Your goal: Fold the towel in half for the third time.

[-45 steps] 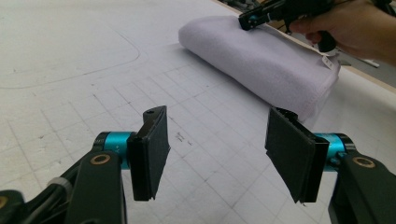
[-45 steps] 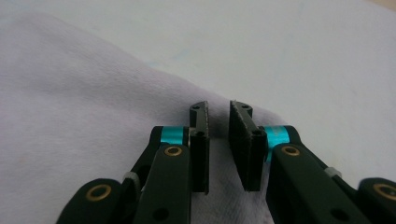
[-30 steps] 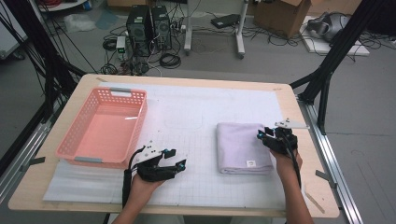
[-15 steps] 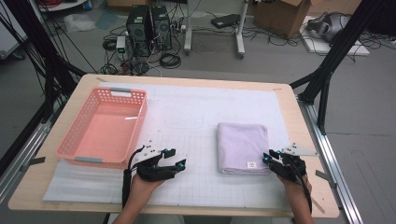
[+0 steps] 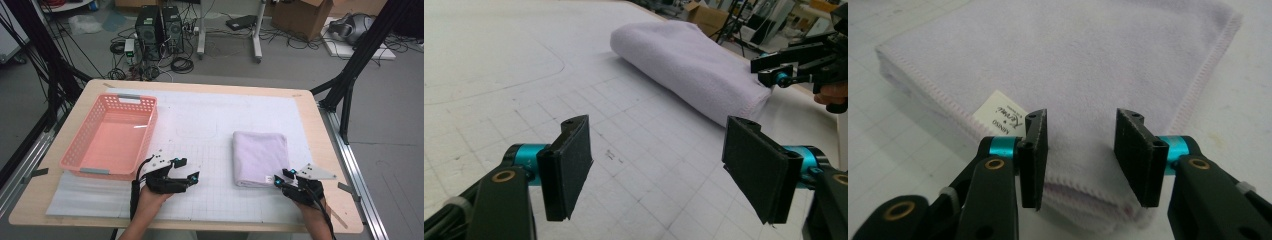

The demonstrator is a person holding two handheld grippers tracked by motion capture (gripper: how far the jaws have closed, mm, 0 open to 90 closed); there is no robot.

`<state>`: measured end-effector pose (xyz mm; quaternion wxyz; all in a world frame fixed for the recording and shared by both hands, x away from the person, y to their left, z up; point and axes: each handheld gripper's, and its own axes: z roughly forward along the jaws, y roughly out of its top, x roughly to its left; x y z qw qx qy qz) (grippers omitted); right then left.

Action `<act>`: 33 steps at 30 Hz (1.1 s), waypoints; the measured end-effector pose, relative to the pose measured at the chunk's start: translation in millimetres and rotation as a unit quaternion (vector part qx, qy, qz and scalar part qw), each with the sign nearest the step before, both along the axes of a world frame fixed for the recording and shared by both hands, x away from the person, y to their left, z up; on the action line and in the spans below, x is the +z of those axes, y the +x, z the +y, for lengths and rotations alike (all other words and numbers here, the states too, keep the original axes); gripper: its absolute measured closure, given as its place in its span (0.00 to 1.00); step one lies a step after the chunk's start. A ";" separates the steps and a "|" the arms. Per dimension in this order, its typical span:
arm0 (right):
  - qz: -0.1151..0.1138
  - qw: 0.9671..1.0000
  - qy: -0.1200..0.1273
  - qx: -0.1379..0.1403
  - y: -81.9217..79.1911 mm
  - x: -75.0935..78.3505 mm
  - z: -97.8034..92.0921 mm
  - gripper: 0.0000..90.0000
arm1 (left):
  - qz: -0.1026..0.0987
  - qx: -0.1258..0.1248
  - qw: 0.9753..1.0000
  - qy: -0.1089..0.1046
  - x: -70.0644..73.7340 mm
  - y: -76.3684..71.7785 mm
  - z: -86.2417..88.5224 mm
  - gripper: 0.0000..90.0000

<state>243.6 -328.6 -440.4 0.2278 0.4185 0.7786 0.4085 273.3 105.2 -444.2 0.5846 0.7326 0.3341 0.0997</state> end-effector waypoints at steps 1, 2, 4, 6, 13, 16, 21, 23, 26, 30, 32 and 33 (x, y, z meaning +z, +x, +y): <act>-0.003 1.000 0.000 -0.002 -2.1 1.9 -1.5 0.59 | -0.009 0.000 1.000 0.004 -0.3 0.1 0.0 0.29; -0.009 1.000 0.006 -0.005 -6.0 5.3 -4.3 0.57 | -0.011 0.003 1.000 0.006 -0.2 -0.3 -0.2 0.29; -0.018 1.000 0.016 -0.011 -12.0 10.6 -9.9 0.53 | -0.008 0.002 1.000 0.003 -0.3 0.0 -0.1 0.30; -0.025 0.999 0.018 -0.017 -17.0 13.6 -16.0 0.48 | -0.004 0.008 1.000 0.005 -0.1 -0.7 -0.6 0.30; -0.043 0.998 0.018 -0.041 -23.9 16.9 -33.4 0.27 | -0.005 0.027 1.000 0.014 -0.2 -2.9 -1.7 0.25; -0.047 0.998 0.013 -0.048 -25.6 18.8 -37.8 0.22 | -0.010 0.027 0.999 0.014 -0.2 -3.3 -2.2 0.25; -0.040 0.998 0.017 -0.055 -25.6 16.5 -41.6 0.21 | -0.011 0.030 0.999 0.010 -0.2 -2.3 -1.0 0.25; -0.042 0.998 0.015 -0.053 -25.7 16.3 -41.7 0.21 | -0.010 0.033 0.999 0.011 -0.2 -1.8 -0.4 0.25; -0.038 0.998 0.012 -0.050 -25.6 15.8 -40.8 0.21 | -0.010 0.033 0.999 0.011 -0.6 -1.1 0.0 0.25; -0.036 0.998 0.007 -0.048 -25.1 14.4 -39.7 0.21 | -0.007 0.034 0.999 0.008 -0.8 -0.2 0.7 0.25; -0.034 0.998 0.008 -0.049 -25.3 14.3 -39.9 0.21 | -0.005 0.036 0.999 0.006 -1.1 0.3 0.3 0.25; -0.035 0.998 0.007 -0.049 -25.1 14.1 -40.1 0.21 | -0.006 0.035 0.999 0.007 -1.2 0.7 -0.1 0.25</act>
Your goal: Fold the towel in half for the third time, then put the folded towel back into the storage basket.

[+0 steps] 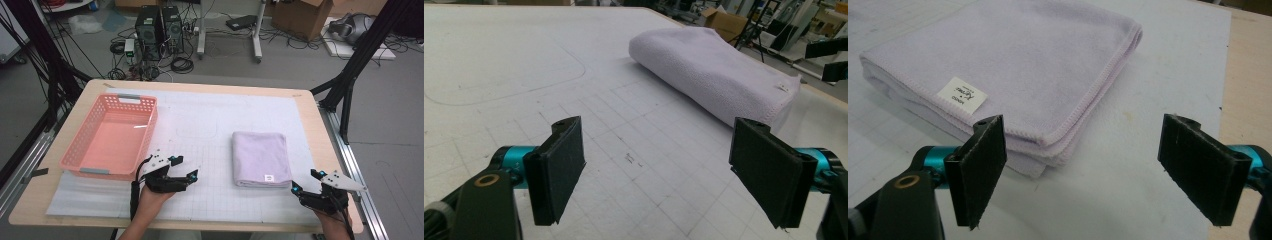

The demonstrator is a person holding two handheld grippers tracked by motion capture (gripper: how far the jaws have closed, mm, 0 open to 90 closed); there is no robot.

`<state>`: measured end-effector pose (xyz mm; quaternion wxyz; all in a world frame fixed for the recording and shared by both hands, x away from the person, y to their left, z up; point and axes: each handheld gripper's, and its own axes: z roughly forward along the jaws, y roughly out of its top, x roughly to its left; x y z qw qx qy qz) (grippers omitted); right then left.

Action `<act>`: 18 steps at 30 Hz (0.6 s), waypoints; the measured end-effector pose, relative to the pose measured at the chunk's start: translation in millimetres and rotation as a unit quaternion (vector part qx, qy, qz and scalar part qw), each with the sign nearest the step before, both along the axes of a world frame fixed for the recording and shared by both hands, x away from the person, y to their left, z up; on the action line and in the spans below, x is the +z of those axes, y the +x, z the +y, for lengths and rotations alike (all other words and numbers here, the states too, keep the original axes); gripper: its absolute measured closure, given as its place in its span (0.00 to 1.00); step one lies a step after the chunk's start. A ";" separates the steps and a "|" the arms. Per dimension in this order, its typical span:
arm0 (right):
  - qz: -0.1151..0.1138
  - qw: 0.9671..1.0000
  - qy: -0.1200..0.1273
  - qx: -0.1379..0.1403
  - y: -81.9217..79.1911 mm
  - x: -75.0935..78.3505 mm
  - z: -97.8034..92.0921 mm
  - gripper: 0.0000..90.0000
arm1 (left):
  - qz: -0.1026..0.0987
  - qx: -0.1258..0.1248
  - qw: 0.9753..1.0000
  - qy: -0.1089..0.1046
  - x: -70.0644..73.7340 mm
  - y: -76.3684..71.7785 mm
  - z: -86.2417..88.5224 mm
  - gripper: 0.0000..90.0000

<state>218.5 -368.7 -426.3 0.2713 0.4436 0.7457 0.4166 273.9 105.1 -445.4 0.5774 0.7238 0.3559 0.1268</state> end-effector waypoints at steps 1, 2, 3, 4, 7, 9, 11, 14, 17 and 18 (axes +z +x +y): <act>0.001 1.000 -0.001 0.000 0.1 -0.2 -0.4 0.21 | -0.001 0.000 1.000 0.004 0.0 0.0 -0.3 0.25; 0.003 1.000 -0.003 0.001 0.3 -0.7 -1.0 0.21 | -0.002 0.000 1.000 0.005 -0.1 -0.1 -1.1 0.25; 0.005 1.000 -0.002 -0.001 0.1 -1.0 -1.1 0.21 | -0.002 0.000 1.000 0.007 -0.1 -0.2 -1.7 0.25; 0.004 1.000 -0.003 -0.001 0.4 -1.4 -1.8 0.21 | -0.001 -0.001 1.000 0.007 -0.2 -0.1 -2.3 0.25; 0.006 1.000 -0.004 -0.001 1.4 -2.1 -1.5 0.21 | 0.008 -0.003 1.000 0.008 -0.9 2.9 -5.3 0.25; 0.009 1.000 -0.004 0.001 1.7 -2.9 -0.1 0.21 | 0.014 -0.001 1.000 0.011 -0.6 5.1 -9.0 0.25; 0.011 1.000 -0.003 0.001 1.6 -3.8 0.8 0.21 | 0.016 -0.004 1.000 0.013 -0.3 7.0 -12.5 0.25; 0.011 1.000 -0.004 0.004 1.6 -4.4 1.0 0.21 | 0.024 -0.007 0.999 0.024 0.7 12.6 -18.5 0.24; 0.011 1.000 -0.005 0.005 1.8 -4.5 0.2 0.21 | 0.026 -0.010 0.999 0.023 2.9 17.7 -23.5 0.24; 0.012 1.000 -0.004 0.005 1.6 -4.5 0.0 0.21 | 0.027 -0.012 0.999 0.026 4.2 19.8 -25.7 0.24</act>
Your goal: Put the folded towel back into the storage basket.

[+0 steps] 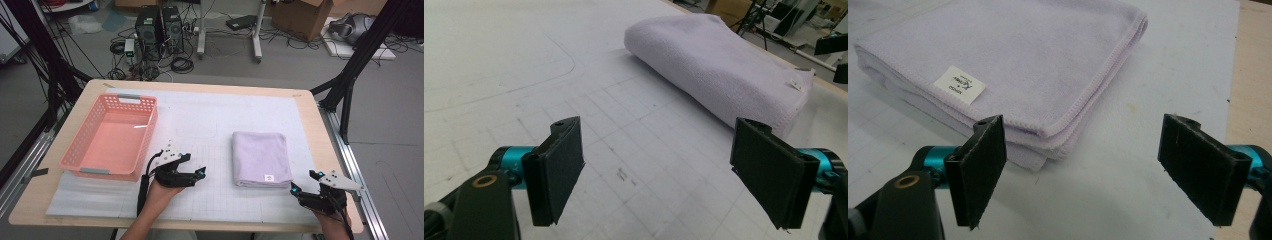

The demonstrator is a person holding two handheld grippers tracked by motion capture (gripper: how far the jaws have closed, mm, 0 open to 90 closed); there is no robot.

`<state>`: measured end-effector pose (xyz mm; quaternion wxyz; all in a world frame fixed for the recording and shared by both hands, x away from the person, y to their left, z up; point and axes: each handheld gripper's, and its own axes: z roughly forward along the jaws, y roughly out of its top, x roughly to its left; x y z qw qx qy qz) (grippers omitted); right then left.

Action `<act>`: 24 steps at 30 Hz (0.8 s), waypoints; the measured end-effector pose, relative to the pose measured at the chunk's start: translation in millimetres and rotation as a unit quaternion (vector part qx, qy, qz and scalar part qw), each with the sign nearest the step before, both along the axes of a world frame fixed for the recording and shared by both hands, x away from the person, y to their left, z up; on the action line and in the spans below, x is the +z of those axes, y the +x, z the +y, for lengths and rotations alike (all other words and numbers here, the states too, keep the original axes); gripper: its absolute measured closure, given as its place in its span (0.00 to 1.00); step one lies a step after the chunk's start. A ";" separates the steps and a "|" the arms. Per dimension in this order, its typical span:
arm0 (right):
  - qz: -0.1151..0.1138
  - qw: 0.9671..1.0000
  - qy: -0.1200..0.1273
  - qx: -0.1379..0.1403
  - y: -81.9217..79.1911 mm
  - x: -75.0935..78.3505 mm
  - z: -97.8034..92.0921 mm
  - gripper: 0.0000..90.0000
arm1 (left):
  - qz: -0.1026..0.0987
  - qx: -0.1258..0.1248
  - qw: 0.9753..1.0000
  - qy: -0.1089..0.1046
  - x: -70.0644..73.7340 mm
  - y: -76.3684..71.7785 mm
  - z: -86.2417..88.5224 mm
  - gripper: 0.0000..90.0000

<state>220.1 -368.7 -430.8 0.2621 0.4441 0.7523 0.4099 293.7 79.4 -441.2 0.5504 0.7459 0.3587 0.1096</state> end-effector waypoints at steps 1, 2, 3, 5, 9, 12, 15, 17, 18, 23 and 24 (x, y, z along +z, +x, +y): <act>-0.001 1.000 0.001 0.000 0.2 -0.2 -0.3 0.21 | -0.001 0.002 1.000 0.001 1.0 1.7 -2.6 0.24; -0.001 1.000 0.001 0.000 0.0 -0.5 -0.4 0.21 | 0.002 -0.001 1.000 0.005 2.1 4.2 -5.3 0.24; 0.000 1.000 0.001 0.000 0.0 -0.9 -0.6 0.21 | 0.003 -0.004 1.000 0.011 3.7 6.5 -8.4 0.24; 0.000 1.000 0.001 0.002 0.1 -1.5 -0.1 0.21 | 0.005 -0.015 1.000 0.009 7.0 11.2 -15.0 0.29; 0.003 1.000 -0.002 0.004 0.7 -2.4 0.9 0.21 | 0.014 -0.019 1.000 0.005 10.8 20.9 -30.0 0.32; 0.003 1.000 0.000 0.004 0.6 -2.2 0.9 0.21 | 0.017 -0.025 1.000 -0.003 14.7 25.8 -42.4 0.32; 0.002 1.000 0.001 0.004 0.7 -2.1 0.2 0.21 | 0.018 -0.032 0.999 0.001 17.4 30.2 -58.5 0.31; 0.001 1.000 0.002 0.004 1.0 -2.2 -0.5 0.21 | 0.024 -0.035 0.999 0.002 18.0 33.0 -68.3 0.31; 0.002 1.000 0.001 0.004 0.9 -2.2 -0.6 0.21 | 0.026 -0.037 0.999 0.001 17.9 34.1 -71.4 0.30; 0.001 1.000 0.000 0.005 1.0 -2.1 -0.9 0.21 | 0.048 -0.036 0.998 0.010 13.4 41.6 -93.4 0.30; 0.002 1.000 0.001 0.005 0.8 -2.1 -0.9 0.21 | 0.055 -0.034 0.998 0.014 11.3 43.2 -97.1 0.30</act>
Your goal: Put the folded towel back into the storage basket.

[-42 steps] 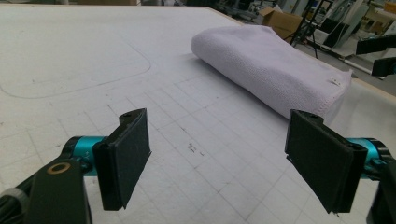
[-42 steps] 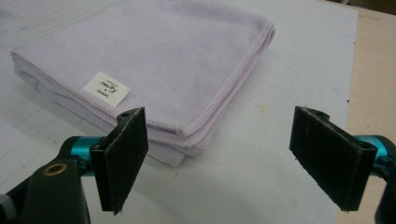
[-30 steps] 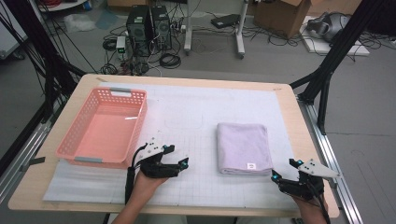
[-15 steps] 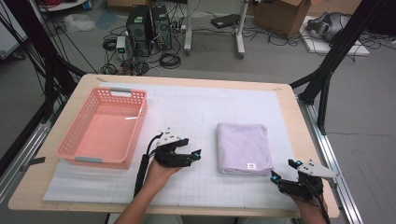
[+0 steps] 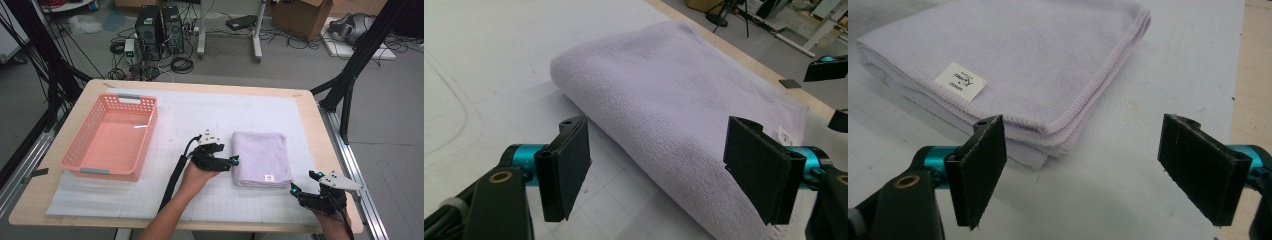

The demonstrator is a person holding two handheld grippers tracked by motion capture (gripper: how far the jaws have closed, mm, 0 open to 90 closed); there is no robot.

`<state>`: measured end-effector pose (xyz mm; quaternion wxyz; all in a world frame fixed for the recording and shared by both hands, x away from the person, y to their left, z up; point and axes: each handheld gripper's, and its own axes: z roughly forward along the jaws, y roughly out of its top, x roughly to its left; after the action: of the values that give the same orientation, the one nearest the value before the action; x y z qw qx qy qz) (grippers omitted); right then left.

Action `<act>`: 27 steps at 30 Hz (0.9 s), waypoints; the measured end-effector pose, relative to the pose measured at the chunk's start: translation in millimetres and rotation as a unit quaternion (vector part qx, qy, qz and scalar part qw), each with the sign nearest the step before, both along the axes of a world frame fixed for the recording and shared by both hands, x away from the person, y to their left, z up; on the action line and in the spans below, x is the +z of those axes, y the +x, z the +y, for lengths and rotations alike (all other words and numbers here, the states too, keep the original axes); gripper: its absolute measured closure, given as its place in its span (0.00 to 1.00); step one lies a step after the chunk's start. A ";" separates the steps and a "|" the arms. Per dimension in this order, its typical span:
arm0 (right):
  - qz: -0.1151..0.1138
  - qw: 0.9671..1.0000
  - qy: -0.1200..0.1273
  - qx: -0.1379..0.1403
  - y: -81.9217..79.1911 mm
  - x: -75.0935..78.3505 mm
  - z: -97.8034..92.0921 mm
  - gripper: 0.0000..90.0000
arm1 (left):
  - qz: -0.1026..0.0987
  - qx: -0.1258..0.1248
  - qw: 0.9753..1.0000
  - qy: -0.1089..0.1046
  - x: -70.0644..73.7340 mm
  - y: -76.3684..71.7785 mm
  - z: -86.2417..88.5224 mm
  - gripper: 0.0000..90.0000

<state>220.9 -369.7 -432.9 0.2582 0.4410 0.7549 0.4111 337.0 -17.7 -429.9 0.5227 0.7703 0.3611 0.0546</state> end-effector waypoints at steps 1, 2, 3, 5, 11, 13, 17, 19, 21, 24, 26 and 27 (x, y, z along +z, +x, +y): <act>0.000 1.000 0.001 0.000 -0.2 0.0 0.0 0.21 | 0.007 0.003 1.000 0.004 -2.0 1.3 -3.6 0.30; -0.001 1.000 0.002 -0.001 -0.2 0.1 0.0 0.21 | 0.014 0.003 1.000 0.008 -4.1 2.5 -7.0 0.31; 0.000 1.000 0.002 -0.001 -0.5 0.4 -0.1 0.21 | 0.019 0.004 1.000 0.013 -6.0 3.6 -10.1 0.31; -0.001 1.000 0.003 -0.001 -0.5 0.7 -0.4 0.21 | 0.030 0.008 0.999 0.014 -9.4 5.1 -15.5 0.31; 0.000 1.000 0.003 -0.002 -0.7 0.0 -2.1 0.21 | 0.057 0.010 0.998 0.020 -15.8 7.1 -25.1 0.33; 0.001 1.000 0.003 -0.002 -1.2 0.1 -2.5 0.21 | 0.067 0.003 0.998 0.019 -17.8 7.6 -26.4 0.36; 0.000 1.000 0.002 -0.001 -1.6 0.4 -3.0 0.21 | 0.097 -0.005 0.995 0.008 -20.1 9.1 -25.9 0.48; 0.000 1.000 0.002 -0.001 -1.9 0.5 -3.1 0.21 | 0.100 -0.013 0.995 0.008 -20.4 9.2 -25.0 0.56; 0.001 1.000 0.003 -0.002 -2.1 0.5 -3.1 0.21 | 0.105 -0.012 0.994 0.000 -20.0 9.4 -23.3 0.67; -0.001 1.000 0.003 -0.002 -2.1 0.2 -3.6 0.21 | 0.112 -0.013 0.994 -0.011 -20.0 10.2 -19.2 0.81; -0.001 1.000 0.003 -0.002 -2.5 0.0 -3.8 0.21 | 0.107 -0.013 0.994 -0.014 -20.4 9.0 -16.9 0.83; 0.000 1.000 0.003 -0.003 -2.8 0.1 -3.8 0.21 | 0.105 -0.012 0.994 -0.017 -20.7 8.4 -15.4 0.84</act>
<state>218.1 -373.5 -432.8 0.2582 0.4440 0.7524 0.4124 345.4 -33.1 -450.5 0.4955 0.7673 0.4052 -0.0389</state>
